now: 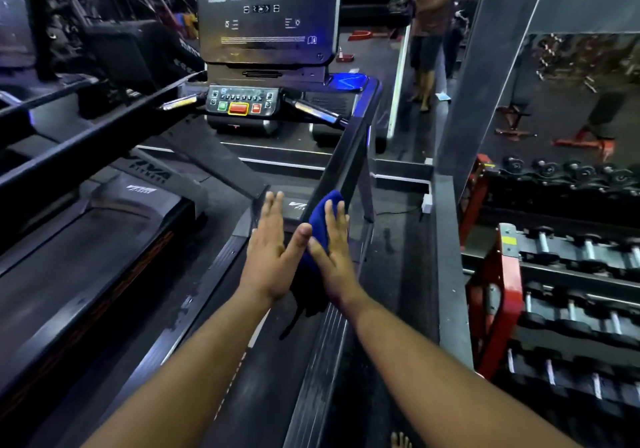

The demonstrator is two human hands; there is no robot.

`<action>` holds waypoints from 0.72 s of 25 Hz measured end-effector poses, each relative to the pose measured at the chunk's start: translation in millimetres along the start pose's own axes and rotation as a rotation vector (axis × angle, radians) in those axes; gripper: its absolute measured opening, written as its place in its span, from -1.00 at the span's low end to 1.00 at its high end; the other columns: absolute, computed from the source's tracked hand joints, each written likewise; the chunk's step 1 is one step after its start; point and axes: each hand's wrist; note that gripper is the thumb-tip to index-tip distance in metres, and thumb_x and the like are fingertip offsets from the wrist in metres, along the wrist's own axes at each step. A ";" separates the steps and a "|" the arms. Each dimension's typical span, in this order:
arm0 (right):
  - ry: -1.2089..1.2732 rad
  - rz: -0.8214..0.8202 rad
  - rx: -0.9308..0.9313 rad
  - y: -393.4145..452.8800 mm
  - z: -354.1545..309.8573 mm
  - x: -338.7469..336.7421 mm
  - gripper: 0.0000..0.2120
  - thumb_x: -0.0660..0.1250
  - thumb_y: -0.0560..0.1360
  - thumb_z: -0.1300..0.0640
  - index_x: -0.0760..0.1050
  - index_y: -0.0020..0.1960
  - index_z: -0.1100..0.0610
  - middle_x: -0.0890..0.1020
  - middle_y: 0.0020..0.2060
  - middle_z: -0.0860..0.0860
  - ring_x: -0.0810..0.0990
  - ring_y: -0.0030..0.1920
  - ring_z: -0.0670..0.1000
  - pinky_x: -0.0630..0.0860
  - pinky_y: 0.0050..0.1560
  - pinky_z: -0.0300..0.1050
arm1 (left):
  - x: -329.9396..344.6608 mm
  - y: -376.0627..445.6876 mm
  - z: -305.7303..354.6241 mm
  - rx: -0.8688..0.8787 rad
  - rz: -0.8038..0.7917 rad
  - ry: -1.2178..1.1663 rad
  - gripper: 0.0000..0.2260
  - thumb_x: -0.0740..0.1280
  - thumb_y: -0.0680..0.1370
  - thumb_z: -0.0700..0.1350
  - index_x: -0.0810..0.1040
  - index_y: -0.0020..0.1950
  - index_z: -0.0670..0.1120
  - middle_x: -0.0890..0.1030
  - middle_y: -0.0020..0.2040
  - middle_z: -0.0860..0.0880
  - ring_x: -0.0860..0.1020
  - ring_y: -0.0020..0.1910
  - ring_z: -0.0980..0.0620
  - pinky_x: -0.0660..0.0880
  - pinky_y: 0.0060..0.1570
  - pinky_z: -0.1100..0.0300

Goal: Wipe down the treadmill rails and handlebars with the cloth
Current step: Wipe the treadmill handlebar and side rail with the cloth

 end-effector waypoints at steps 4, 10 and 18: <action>0.253 0.147 0.347 78.5 14.3 -11.3 -0.25 0.21 0.58 -0.17 -0.14 0.60 -0.08 -0.15 0.59 -0.11 -0.22 0.58 -0.06 -0.16 0.59 0.09 | 16.5 28.0 20.8 -0.024 -0.192 0.334 -0.08 -0.09 0.36 0.53 -0.10 0.62 0.10 -0.16 0.63 0.11 -0.14 0.59 0.20 -0.15 0.56 -0.08; -0.025 0.018 -0.012 105.1 33.6 -25.4 -0.26 0.26 0.60 -0.04 -0.13 0.58 0.01 -0.20 0.54 -0.13 -0.31 0.55 -0.03 -0.25 0.51 -0.01 | 33.8 78.6 20.8 -0.101 -0.218 0.366 0.07 -0.18 0.24 0.66 -0.18 0.62 0.10 -0.16 0.63 0.13 -0.14 0.59 0.20 -0.14 0.56 -0.04; -0.406 -0.096 0.008 266.3 57.9 -93.2 -0.31 0.20 0.61 -0.11 -0.02 0.61 0.08 -0.13 0.61 0.06 -0.31 0.57 0.23 -0.13 0.52 0.29 | 74.0 171.1 18.0 -0.163 -0.364 0.550 0.11 -0.23 0.21 0.68 -0.31 0.59 0.07 -0.24 0.62 0.13 -0.13 0.60 0.16 -0.14 0.56 -0.11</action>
Point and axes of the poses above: each hand's wrist, its own y-axis towards the middle knuckle, its own x-axis out of the palm, z = x × y
